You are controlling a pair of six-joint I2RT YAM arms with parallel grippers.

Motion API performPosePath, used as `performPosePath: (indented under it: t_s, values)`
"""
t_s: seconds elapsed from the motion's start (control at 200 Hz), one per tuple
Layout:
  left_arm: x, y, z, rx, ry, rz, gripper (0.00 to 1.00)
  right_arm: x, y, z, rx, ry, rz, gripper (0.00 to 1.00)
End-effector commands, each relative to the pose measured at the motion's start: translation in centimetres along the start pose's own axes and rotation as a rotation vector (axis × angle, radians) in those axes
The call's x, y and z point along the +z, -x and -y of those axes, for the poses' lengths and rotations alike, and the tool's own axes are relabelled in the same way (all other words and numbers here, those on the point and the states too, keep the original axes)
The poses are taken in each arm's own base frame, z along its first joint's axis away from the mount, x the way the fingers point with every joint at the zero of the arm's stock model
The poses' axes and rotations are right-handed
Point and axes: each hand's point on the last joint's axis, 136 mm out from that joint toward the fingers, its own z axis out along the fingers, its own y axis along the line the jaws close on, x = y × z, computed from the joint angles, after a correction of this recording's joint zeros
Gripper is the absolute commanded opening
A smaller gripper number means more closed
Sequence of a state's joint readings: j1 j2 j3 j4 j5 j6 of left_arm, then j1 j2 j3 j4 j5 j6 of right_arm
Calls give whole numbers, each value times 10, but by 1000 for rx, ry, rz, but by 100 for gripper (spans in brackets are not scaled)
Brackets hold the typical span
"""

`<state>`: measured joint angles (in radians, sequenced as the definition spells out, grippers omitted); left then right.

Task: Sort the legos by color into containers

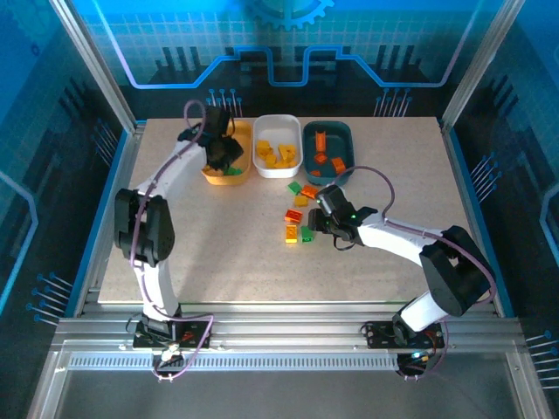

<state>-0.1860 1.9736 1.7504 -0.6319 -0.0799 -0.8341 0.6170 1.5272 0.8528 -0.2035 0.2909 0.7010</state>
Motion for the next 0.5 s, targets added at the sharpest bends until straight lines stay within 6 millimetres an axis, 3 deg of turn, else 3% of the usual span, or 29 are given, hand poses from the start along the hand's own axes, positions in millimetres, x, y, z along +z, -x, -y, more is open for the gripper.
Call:
performPosePath:
  t_s: [0.0, 0.15, 0.285, 0.35, 0.415, 0.495]
  values:
    - [29, -3, -10, 51, 31, -103, 37, -20, 17, -2, 10, -3, 71, 59]
    - [45, 11, 4, 52, -8, -109, 41, -38, 25, 7, 13, -12, 139, 60]
    - [59, 13, 18, 67, -59, -162, 64, -37, 24, 4, 3, 3, 138, 64]
    - [49, 17, 28, 94, -75, -173, 77, -34, 22, 0, -17, 0, 138, 67]
    - [31, 25, 35, 110, -91, -142, 82, -30, 20, -6, -53, -9, 140, 68]
    - [-6, 32, 47, 111, -170, -92, 86, -20, 14, -16, -88, -11, 105, 68]
